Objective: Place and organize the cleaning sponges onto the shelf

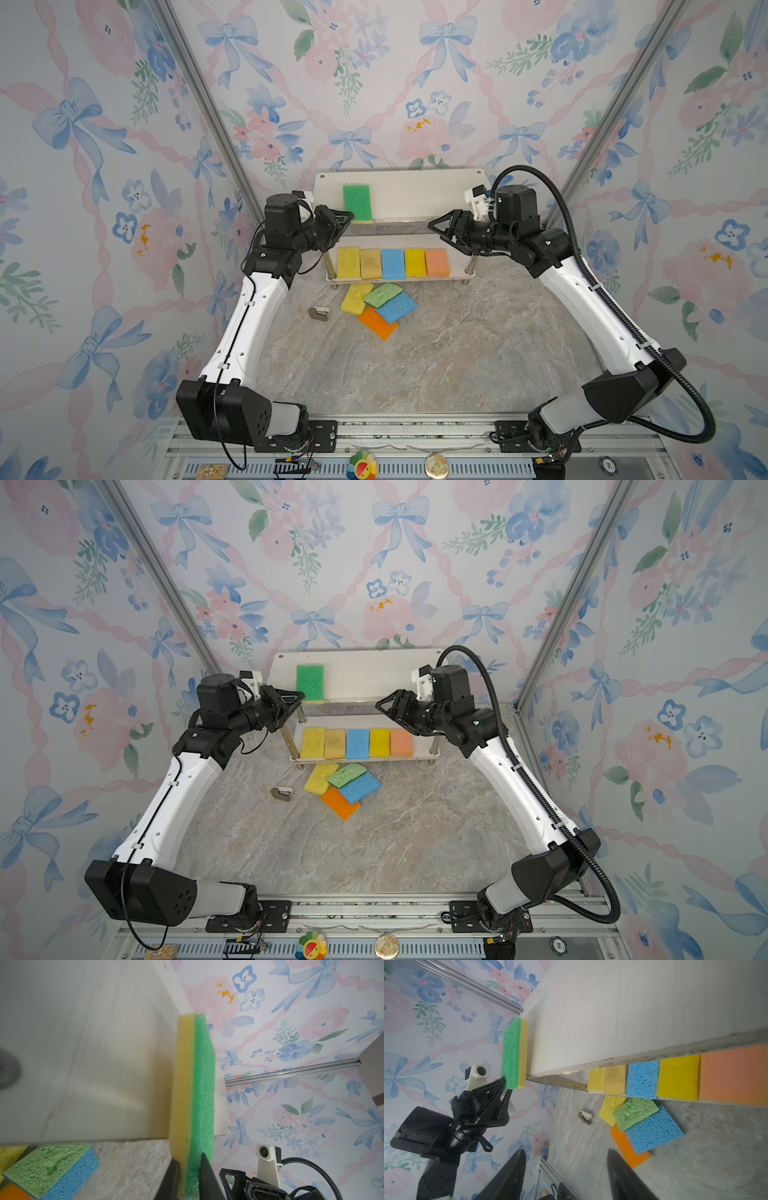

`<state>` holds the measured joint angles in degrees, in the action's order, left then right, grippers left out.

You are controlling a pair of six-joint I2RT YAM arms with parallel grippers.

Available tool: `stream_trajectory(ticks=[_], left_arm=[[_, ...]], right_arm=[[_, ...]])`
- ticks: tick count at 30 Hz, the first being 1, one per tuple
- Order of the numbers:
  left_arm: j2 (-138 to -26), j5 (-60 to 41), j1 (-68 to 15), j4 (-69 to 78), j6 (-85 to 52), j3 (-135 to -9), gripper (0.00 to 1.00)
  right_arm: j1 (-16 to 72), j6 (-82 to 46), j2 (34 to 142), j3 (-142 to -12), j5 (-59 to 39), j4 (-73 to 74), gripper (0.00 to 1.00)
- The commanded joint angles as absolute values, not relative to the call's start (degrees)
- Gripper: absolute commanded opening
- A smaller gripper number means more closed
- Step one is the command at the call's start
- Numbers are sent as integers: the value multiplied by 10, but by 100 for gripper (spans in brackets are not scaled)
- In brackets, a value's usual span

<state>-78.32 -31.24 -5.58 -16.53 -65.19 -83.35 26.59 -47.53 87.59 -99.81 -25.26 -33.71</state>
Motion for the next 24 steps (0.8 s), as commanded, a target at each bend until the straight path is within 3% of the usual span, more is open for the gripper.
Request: stream_trajectory(ticks=[1, 9, 24], left_arm=[[-770, -331, -31, -161, -646, -857, 16], [-795, -403, 45, -172, -653, -891, 16], [-802, -407, 53, -219, -637, -872, 17]], right_arm=[[261, -479, 867, -986, -256, -326, 65], [268, -480, 874, -991, -254, -322, 65], [269, -475, 856, -970, -239, -316, 65]])
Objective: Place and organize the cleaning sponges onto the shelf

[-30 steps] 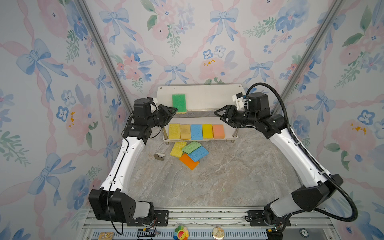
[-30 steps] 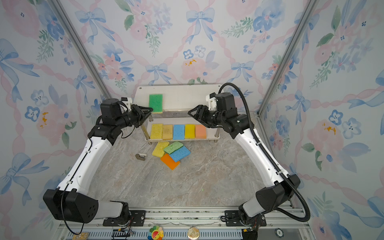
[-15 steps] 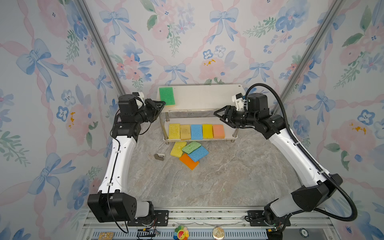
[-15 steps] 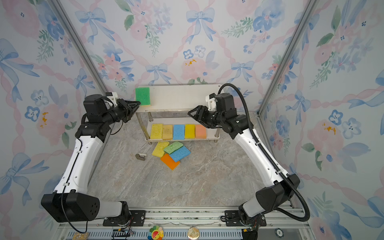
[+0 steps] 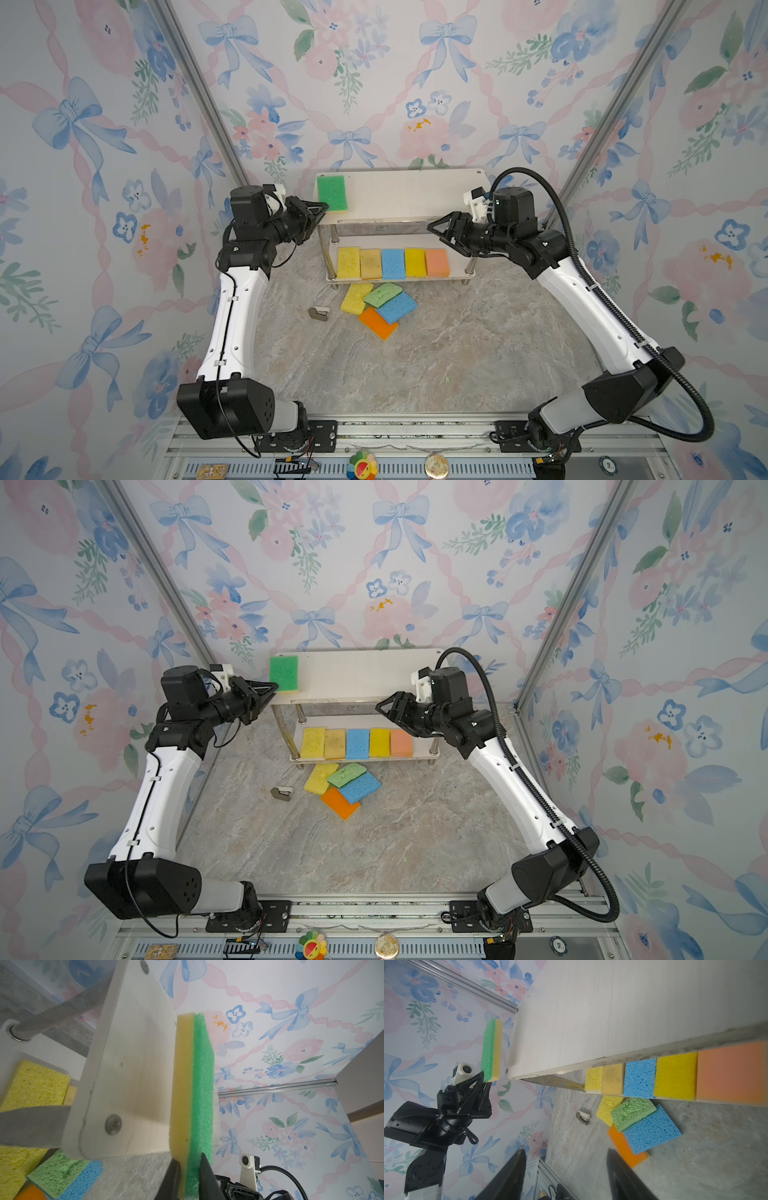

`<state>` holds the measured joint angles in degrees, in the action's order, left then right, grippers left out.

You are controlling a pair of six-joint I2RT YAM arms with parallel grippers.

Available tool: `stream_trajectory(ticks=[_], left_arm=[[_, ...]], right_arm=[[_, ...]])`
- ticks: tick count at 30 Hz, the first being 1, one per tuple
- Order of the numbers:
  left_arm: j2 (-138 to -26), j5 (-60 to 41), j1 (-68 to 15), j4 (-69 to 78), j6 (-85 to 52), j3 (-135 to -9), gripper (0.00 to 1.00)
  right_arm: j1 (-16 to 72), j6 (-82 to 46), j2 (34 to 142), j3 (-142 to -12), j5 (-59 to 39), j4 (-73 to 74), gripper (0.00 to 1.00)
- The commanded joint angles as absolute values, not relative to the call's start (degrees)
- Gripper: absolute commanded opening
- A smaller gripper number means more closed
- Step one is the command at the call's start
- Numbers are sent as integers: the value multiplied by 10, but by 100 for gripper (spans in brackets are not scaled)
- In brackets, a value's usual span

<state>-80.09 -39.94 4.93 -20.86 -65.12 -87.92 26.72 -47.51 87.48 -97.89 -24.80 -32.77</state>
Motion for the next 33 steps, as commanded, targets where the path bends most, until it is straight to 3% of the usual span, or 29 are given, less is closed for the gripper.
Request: stream_trajectory(ticks=[1, 3, 6, 11, 20, 27, 30, 33], left_arm=[[-802, -405, 54, -224, -635, -872, 18], [-801, -402, 54, -228, -632, -869, 20], [-801, -398, 57, -233, -631, -862, 34], [-800, -390, 60, -243, -624, -866, 44], [-793, -371, 72, -256, -618, -872, 51], [-777, -345, 76, -274, -605, -867, 85], [-759, -333, 76, -278, -600, -862, 89], [-720, -329, 76, -279, -600, -838, 87]], right_arm=[[269, -475, 855, -969, -240, -316, 65], [269, -476, 854, -966, -239, -313, 65], [269, -477, 851, -962, -238, -309, 65], [269, -477, 844, -951, -235, -306, 65], [269, -476, 836, -941, -234, -304, 65], [268, -478, 836, -944, -240, -299, 65], [268, -478, 837, -946, -242, -302, 65], [267, -472, 837, -948, -242, -310, 65]])
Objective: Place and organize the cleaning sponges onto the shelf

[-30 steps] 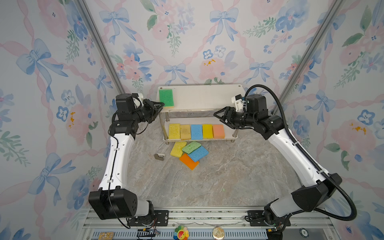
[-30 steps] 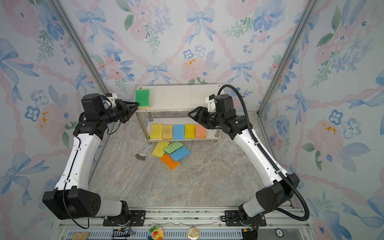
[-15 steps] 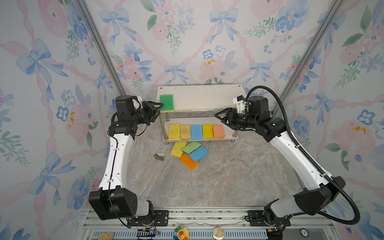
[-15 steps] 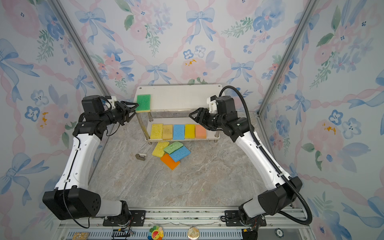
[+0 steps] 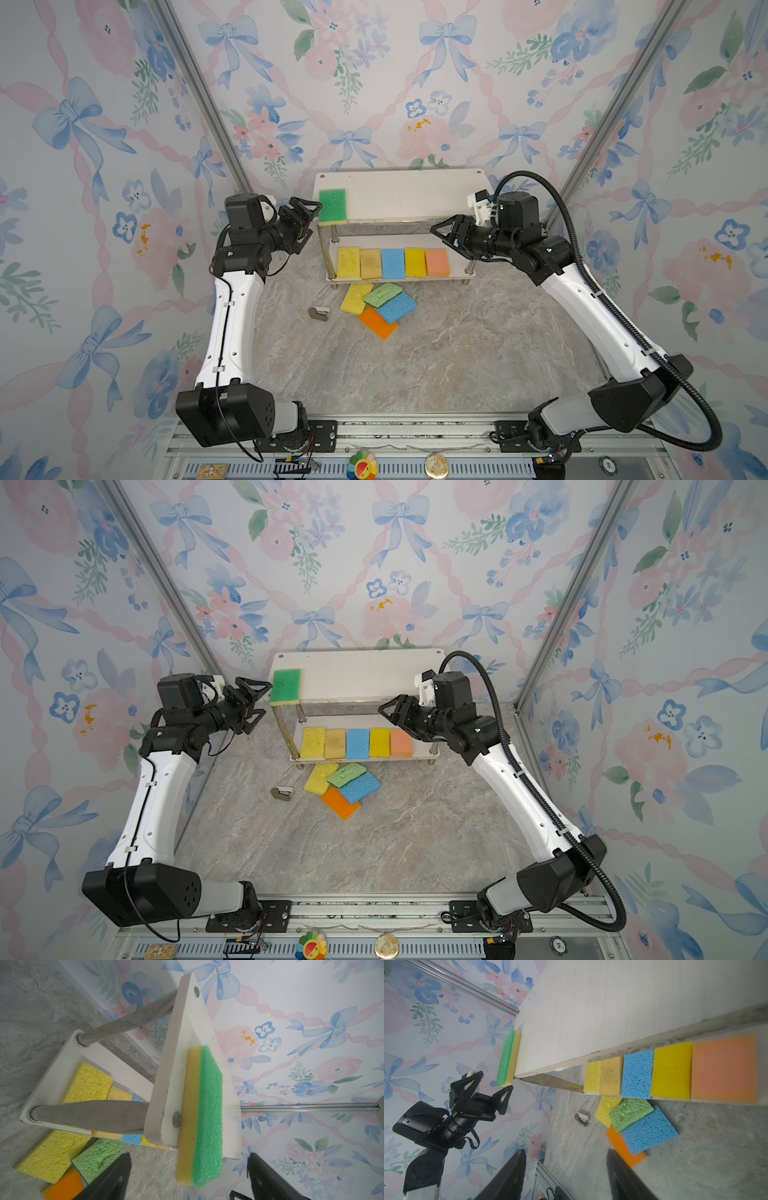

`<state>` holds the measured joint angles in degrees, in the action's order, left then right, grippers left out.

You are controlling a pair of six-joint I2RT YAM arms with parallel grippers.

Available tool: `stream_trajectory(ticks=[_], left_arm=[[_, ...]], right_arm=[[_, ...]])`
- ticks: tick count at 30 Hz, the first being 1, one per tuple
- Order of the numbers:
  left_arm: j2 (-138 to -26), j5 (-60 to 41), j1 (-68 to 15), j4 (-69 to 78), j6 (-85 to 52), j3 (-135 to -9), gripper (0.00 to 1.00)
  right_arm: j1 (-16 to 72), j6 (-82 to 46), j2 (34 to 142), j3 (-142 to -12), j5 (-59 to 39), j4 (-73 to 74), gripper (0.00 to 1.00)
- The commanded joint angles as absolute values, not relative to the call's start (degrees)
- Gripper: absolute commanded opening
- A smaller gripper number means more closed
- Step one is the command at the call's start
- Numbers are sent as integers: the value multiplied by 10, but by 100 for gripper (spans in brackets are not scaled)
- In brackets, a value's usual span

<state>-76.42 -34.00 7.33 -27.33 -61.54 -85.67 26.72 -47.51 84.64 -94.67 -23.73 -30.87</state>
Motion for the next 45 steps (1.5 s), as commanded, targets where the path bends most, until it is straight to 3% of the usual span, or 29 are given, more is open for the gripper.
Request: stream_trajectory(ticks=[1, 3, 6, 9, 13, 19, 45], left_arm=[[-704, -331, 76, -279, -597, -824, 83], [-677, -340, 71, -278, -603, -788, 76], [-654, -342, 50, -277, -613, -751, 56], [-655, -324, 29, -278, -614, -755, 25], [-679, -312, 16, -277, -609, -768, 5], [-724, -306, 13, -276, -596, -807, 1], [-793, -308, 3, -268, -592, -861, 0]], right_arm=[[266, -469, 838, -951, -242, -315, 65], [265, -466, 838, -954, -241, -321, 65], [264, -463, 838, -957, -241, -323, 65], [265, -466, 840, -958, -242, -320, 65], [265, -465, 839, -958, -242, -316, 65], [264, -462, 826, -950, -236, -317, 65], [250, -466, 822, -923, -235, -303, 64]])
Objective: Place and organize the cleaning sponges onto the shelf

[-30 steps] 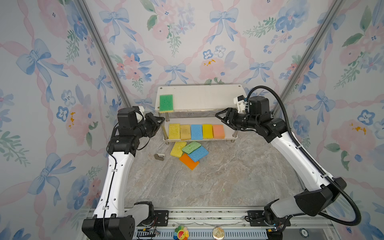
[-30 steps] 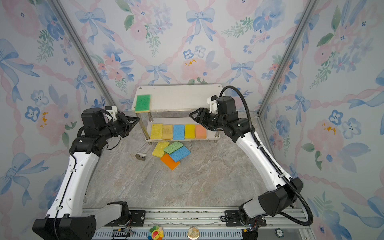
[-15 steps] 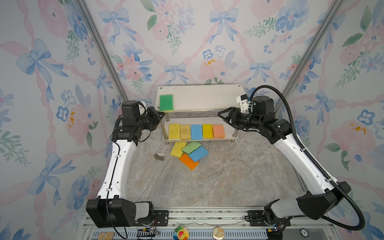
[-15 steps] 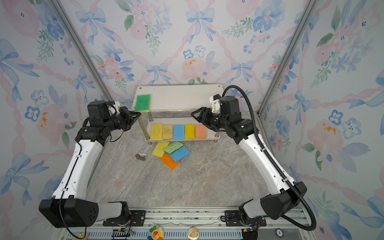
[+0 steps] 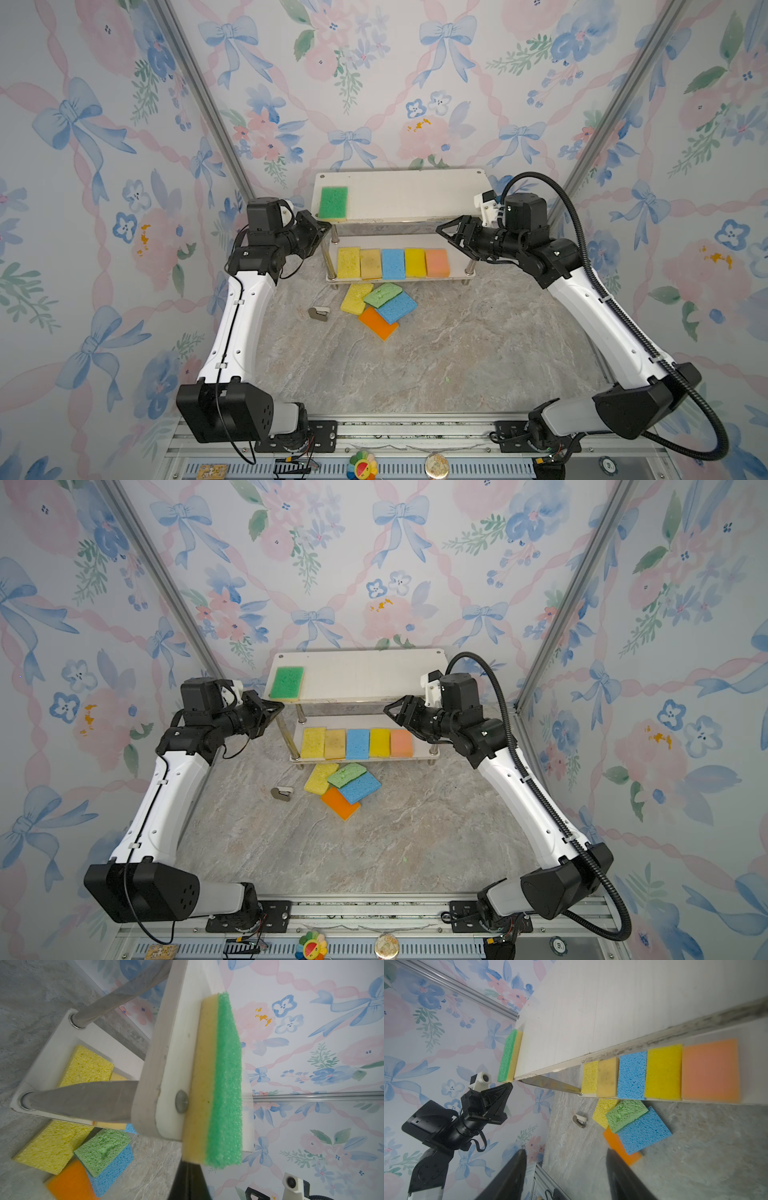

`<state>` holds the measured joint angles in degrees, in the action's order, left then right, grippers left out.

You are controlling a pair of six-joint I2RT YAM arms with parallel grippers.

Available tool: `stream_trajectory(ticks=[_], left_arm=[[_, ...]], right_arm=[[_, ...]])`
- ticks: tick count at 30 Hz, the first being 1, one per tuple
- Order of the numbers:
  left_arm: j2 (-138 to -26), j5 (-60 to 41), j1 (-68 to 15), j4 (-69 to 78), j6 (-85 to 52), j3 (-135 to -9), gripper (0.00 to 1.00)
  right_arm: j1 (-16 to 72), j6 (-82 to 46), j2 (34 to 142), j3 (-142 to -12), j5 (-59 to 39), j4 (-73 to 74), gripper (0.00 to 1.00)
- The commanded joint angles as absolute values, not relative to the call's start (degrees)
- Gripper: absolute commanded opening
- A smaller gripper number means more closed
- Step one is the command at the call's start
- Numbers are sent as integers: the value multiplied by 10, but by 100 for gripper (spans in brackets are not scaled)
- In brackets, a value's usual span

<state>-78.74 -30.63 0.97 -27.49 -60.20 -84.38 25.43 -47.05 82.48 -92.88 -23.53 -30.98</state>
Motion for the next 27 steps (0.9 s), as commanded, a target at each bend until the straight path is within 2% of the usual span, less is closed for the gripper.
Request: stream_trajectory(ticks=[1, 18, 23, 27], left_arm=[[-794, -308, 2, -267, -593, -863, 0], [-784, -313, -1, -267, -588, -849, 0], [-738, -319, -1, -268, -587, -793, 2], [-674, -325, -3, -267, -584, -708, 7]], right_arm=[[250, -467, 822, -923, -235, -302, 63], [252, -462, 800, -916, -226, -322, 64], [255, -448, 779, -901, -215, -356, 66], [262, -465, 745, -840, -214, -361, 68]])
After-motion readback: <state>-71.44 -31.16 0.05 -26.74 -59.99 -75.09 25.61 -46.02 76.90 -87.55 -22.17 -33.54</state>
